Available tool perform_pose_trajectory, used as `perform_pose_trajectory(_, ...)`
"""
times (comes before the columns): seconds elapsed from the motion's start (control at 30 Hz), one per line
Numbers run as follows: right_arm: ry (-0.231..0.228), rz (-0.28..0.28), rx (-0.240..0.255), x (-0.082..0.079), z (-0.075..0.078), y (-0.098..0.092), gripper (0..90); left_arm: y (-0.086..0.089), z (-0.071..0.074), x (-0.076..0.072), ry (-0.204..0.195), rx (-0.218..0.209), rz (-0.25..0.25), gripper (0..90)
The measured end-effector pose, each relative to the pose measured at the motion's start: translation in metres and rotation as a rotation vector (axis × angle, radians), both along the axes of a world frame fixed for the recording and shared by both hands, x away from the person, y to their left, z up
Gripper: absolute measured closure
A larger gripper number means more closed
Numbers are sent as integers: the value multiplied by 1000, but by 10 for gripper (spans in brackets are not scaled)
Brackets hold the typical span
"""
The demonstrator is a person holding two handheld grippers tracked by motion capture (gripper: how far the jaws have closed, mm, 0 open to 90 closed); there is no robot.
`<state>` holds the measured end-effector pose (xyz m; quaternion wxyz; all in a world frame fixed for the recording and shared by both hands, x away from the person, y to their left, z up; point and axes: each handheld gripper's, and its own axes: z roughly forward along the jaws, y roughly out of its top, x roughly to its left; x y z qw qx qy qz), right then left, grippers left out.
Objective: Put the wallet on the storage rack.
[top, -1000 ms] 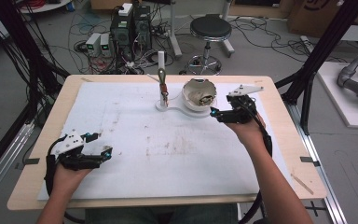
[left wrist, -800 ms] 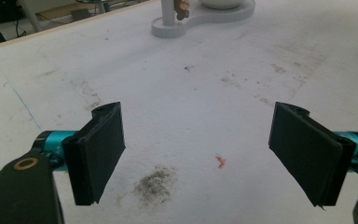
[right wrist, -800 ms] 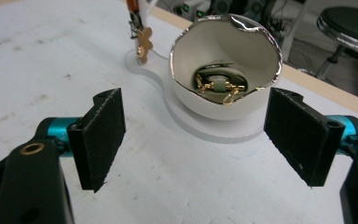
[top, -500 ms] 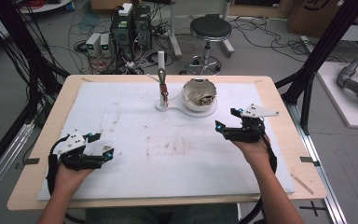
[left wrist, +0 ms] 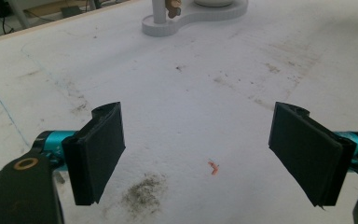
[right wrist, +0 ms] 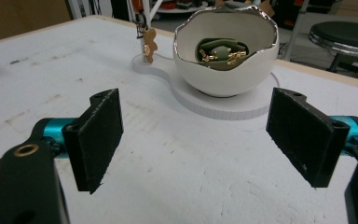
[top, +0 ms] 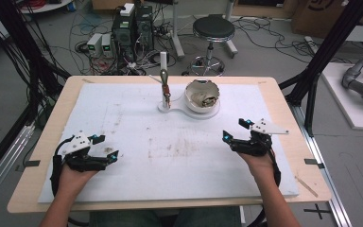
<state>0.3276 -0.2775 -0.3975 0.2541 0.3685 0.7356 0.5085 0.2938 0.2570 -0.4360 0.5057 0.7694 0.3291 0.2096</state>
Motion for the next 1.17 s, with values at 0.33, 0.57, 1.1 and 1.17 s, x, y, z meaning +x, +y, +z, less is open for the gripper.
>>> perform_pose_trajectory(0.33,4,23,-12,-2,-7,0,190,-4,-1,2,2,-3,-23,181)
perform_pose_trajectory(0.57,-4,18,-22,-7,-6,1,190,-3,1,0,-5,-8,-25,180)
perform_pose_trajectory(1.1,27,16,-50,-2,-11,1,190,-4,-3,3,15,-7,-22,180)
perform_pose_trajectory(1.17,27,16,-54,-1,-12,1,190,-4,-3,3,15,-8,-24,180)
